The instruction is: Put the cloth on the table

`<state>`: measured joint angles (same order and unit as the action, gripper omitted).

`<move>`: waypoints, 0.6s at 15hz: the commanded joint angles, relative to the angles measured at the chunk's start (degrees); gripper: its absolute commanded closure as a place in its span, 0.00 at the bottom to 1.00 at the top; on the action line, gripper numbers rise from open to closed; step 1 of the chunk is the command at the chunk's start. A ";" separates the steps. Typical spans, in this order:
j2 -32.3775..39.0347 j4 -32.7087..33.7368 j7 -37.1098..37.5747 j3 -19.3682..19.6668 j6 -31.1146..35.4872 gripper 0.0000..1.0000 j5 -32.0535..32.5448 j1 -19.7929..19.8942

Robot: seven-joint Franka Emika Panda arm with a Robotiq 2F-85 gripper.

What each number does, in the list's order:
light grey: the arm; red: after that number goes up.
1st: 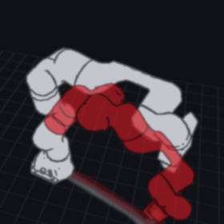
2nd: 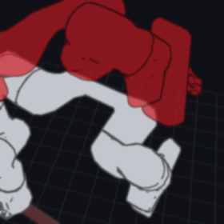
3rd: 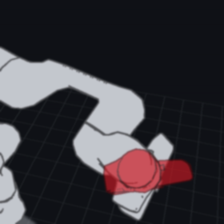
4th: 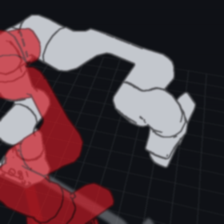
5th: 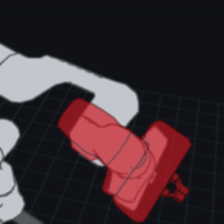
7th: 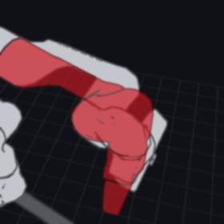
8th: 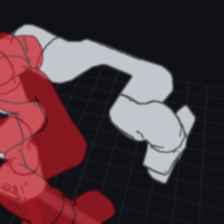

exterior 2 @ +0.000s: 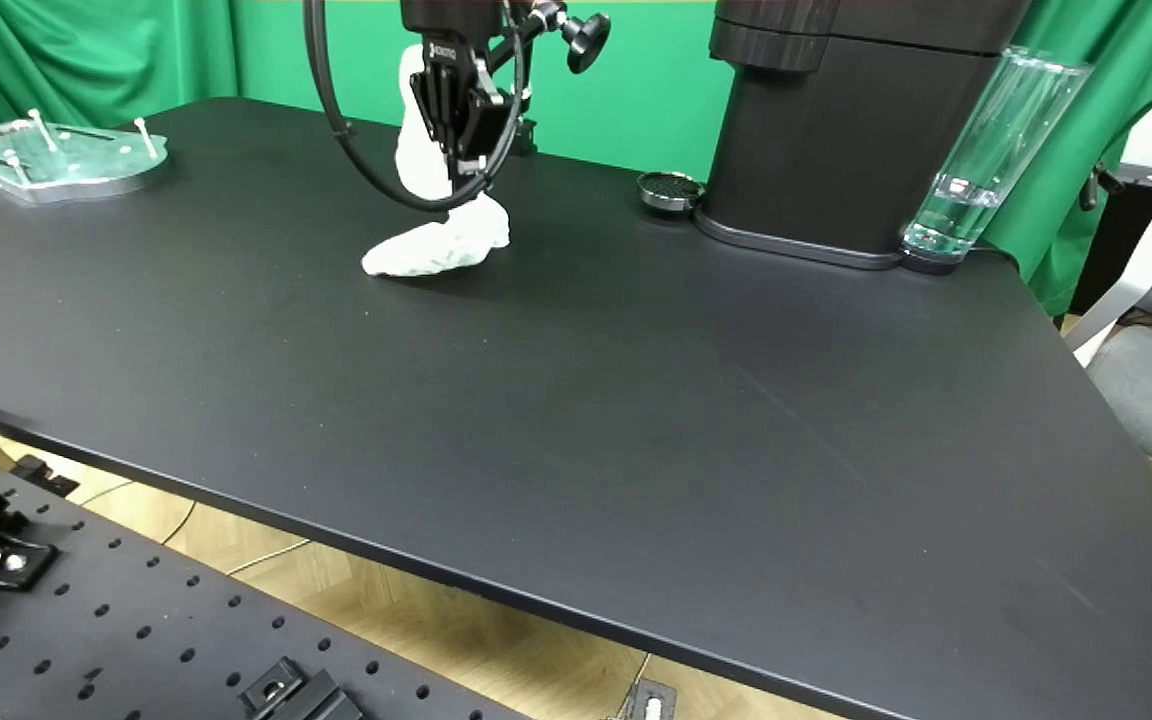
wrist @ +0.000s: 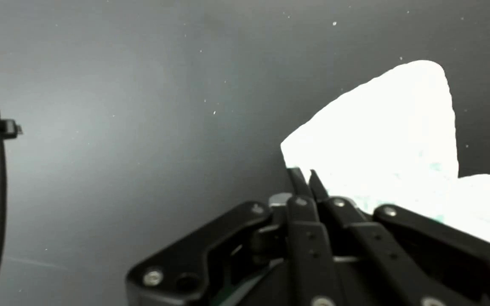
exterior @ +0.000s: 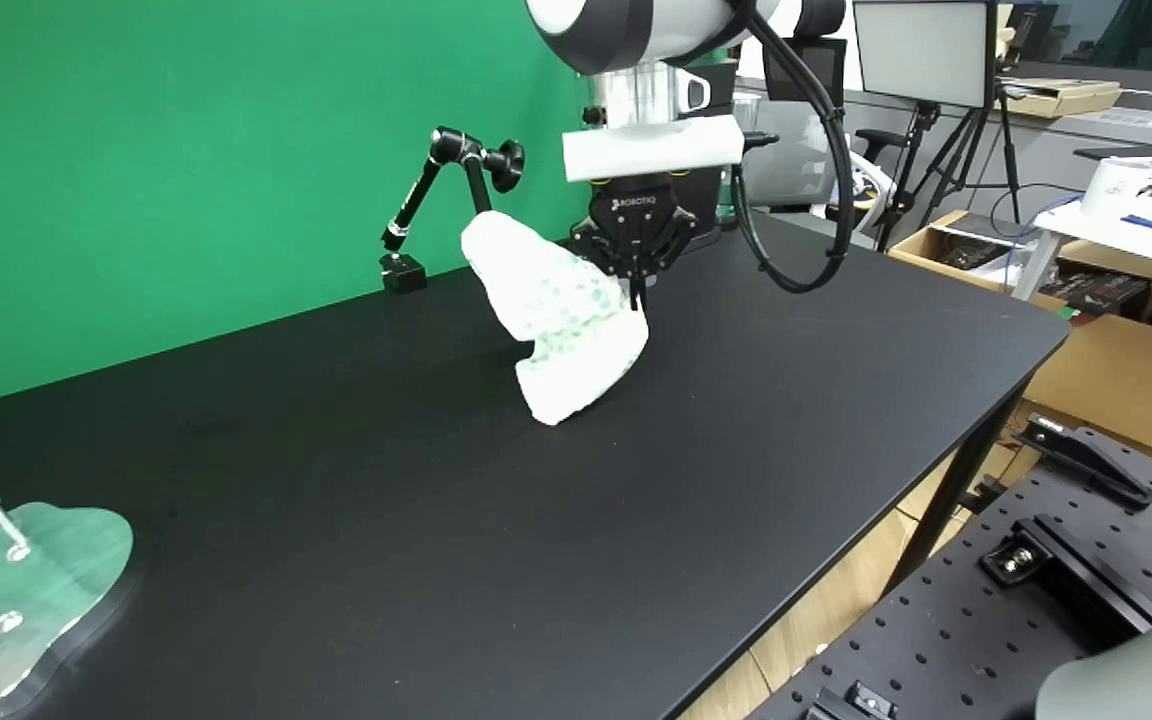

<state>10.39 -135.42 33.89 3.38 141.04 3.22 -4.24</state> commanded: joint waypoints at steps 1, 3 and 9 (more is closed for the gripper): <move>-1.74 -1.47 3.89 1.15 2.38 0.99 0.16 0.61; -2.35 -1.88 5.65 1.92 4.06 0.99 0.06 0.99; -4.60 -3.10 11.95 4.04 8.61 0.99 -0.54 2.59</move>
<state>8.70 -136.41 41.53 6.71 147.99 2.55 -2.38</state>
